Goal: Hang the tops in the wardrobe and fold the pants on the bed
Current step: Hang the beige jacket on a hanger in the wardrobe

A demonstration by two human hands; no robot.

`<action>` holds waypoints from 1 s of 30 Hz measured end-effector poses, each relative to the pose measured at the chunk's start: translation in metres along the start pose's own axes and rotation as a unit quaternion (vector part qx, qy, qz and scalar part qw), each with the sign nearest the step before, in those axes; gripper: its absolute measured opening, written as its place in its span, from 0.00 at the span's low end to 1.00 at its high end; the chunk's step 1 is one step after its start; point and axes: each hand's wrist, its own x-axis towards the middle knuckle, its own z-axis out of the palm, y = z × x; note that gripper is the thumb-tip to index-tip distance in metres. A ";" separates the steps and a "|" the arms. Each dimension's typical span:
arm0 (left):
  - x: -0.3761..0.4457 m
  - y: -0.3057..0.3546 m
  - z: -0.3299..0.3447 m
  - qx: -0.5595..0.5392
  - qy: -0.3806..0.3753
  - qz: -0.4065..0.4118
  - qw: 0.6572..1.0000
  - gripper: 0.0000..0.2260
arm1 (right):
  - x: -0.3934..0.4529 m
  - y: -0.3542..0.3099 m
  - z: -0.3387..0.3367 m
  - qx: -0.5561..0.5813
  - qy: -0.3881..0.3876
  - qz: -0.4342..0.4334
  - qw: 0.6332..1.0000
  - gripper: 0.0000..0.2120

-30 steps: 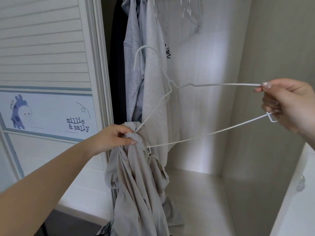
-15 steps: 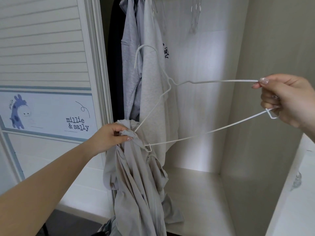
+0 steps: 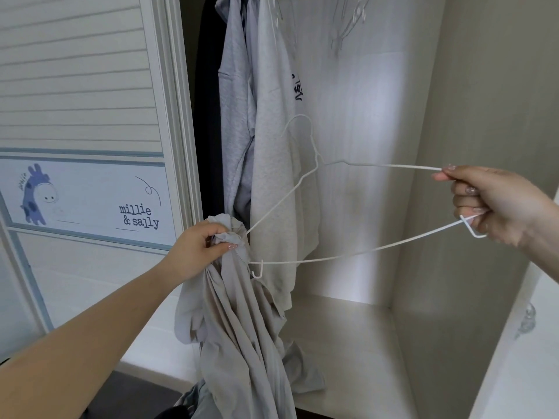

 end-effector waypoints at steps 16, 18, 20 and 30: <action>-0.007 0.037 0.010 -0.155 -0.070 -0.001 0.985 0.10 | 0.001 0.022 0.014 0.008 -0.067 -0.145 0.987 0.20; -0.005 0.052 0.015 -0.153 -0.068 0.036 0.985 0.11 | -0.002 0.034 0.023 -0.008 -0.082 -0.149 0.985 0.15; -0.001 0.065 0.020 -0.174 -0.054 0.056 0.982 0.10 | -0.007 0.049 0.034 -0.025 -0.103 -0.147 0.983 0.10; 0.006 0.070 0.013 -0.247 0.032 0.062 0.966 0.11 | -0.031 0.085 0.040 -0.339 0.000 -0.388 0.857 0.14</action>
